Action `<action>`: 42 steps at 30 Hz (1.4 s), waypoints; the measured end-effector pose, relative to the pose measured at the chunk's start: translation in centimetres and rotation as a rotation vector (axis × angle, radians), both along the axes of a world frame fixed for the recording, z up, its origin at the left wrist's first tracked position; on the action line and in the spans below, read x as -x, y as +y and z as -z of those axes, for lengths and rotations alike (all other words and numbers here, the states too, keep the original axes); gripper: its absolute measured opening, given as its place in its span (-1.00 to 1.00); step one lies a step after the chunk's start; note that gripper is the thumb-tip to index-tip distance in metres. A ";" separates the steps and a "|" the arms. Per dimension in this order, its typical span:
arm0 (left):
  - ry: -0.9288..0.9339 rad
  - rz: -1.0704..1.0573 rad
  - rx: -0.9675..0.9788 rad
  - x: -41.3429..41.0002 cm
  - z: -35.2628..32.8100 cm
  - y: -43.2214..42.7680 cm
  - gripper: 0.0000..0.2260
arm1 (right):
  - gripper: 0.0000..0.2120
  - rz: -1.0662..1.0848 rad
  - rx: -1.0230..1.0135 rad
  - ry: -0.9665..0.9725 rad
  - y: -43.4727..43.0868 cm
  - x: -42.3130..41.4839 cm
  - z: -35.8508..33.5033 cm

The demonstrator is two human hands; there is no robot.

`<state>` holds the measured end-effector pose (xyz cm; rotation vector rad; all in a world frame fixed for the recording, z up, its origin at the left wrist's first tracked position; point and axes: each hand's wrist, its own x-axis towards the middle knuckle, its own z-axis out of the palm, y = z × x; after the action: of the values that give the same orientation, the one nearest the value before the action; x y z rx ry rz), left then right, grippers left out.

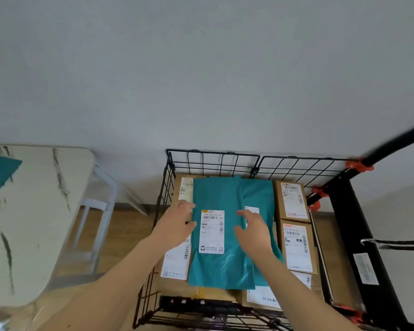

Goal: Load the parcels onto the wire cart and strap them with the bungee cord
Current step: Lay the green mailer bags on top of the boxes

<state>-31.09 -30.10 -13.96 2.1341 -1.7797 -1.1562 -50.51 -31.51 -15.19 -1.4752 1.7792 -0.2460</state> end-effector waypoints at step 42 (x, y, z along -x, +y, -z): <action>-0.135 -0.557 0.276 -51.6 -7.8 25.6 -0.62 | -0.71 -0.607 0.133 -0.162 12.9 -54.3 -7.8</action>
<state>20.48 -4.50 -6.16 2.3457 -1.1672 -0.6043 3.78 -18.66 -7.35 -1.9532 1.1373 -0.1652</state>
